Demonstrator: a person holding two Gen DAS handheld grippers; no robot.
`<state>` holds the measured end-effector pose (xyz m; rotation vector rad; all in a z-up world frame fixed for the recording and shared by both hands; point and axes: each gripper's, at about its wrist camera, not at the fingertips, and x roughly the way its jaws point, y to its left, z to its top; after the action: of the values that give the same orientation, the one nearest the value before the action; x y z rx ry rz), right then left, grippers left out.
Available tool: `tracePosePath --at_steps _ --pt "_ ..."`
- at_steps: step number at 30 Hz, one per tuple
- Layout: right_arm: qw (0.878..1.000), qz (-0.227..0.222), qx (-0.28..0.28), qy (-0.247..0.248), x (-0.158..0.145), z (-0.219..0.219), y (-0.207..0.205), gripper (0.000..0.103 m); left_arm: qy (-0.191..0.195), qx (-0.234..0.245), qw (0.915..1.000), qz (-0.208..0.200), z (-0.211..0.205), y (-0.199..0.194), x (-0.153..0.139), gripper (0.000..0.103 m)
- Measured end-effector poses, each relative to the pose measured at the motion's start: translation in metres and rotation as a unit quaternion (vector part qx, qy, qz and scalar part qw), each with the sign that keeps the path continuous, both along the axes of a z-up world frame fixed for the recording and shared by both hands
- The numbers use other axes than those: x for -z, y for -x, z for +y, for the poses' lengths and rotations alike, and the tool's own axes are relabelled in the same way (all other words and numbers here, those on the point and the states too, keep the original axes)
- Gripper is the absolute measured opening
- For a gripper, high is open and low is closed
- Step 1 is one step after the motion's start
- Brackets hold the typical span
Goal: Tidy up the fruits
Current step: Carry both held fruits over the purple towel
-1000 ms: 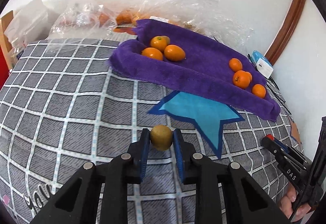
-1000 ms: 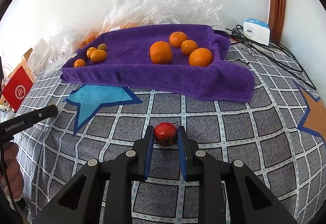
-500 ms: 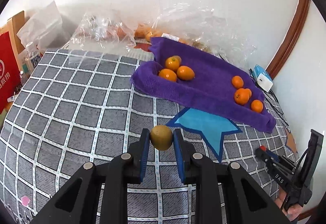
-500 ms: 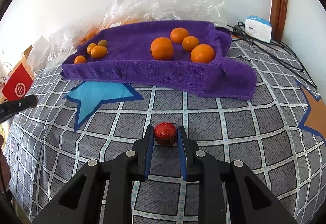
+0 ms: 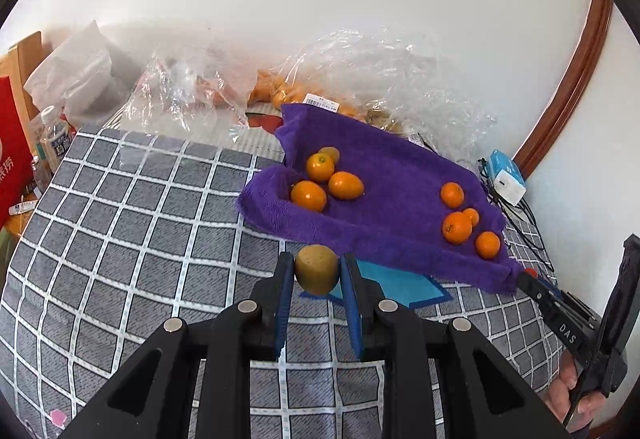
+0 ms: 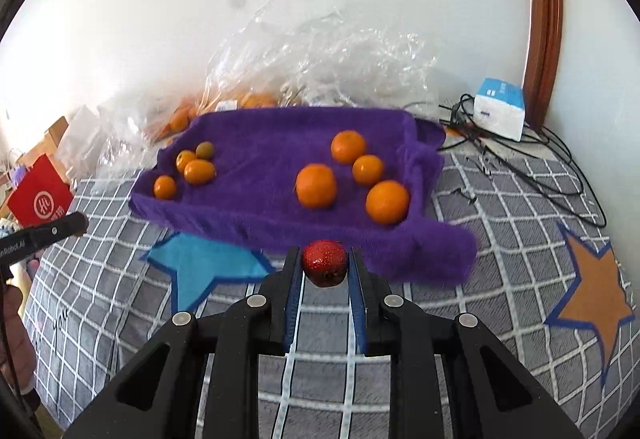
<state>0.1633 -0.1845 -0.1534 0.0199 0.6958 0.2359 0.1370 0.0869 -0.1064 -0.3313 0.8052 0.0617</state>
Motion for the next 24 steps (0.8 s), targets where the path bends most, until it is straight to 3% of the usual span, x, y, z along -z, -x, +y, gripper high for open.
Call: tracePosePath --at_steps 6,17,24 --pt "1.000 0.005 0.008 -0.002 -0.008 -0.002 -0.034 0.023 -0.005 0.001 1.0000 0.000 -0.001 -0.022 -0.005 0.023" --pt "0.997 0.071 0.003 -0.013 0.034 0.005 -0.086 0.023 -0.002 0.004 0.9998 0.018 -0.001 -0.062 0.006 0.023" --pt "0.997 0.073 0.002 -0.001 0.039 0.010 -0.094 0.023 0.001 0.023 0.9992 0.033 -0.016 -0.096 0.020 0.023"
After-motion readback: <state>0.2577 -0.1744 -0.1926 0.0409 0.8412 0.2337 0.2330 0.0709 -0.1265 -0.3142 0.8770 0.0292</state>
